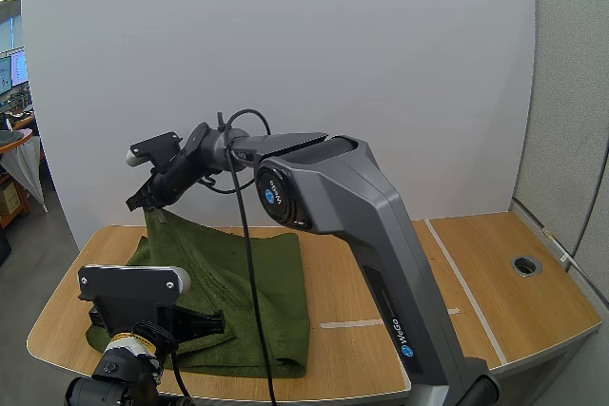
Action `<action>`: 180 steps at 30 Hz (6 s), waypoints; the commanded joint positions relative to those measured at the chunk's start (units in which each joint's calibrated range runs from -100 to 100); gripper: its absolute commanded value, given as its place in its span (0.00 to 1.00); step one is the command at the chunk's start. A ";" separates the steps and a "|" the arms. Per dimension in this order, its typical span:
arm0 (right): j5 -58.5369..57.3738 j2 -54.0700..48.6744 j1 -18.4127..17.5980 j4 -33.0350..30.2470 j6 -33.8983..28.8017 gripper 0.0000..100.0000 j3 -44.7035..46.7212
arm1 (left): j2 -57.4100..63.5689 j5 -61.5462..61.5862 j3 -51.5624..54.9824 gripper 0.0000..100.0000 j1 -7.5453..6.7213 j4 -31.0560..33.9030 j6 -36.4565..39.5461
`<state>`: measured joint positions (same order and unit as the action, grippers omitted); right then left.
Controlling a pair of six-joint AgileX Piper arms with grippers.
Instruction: Fold the towel
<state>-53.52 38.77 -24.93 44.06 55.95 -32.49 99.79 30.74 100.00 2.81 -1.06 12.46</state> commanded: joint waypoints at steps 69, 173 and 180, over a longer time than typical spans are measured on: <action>20.69 2.14 -2.72 -1.77 0.29 1.00 -0.37 | 0.21 -1.25 0.00 0.00 -0.15 0.11 0.10; -22.25 -75.69 12.55 -20.81 -5.99 0.00 77.03 | -14.34 53.33 -36.79 0.00 -0.15 3.28 -19.32; -30.20 -92.57 12.55 -22.75 -6.97 0.00 83.33 | -14.34 53.22 -37.07 0.00 -0.15 -0.50 -22.69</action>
<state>-76.65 -43.41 -12.56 23.45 49.33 46.16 85.90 84.72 63.65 2.81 2.75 -6.70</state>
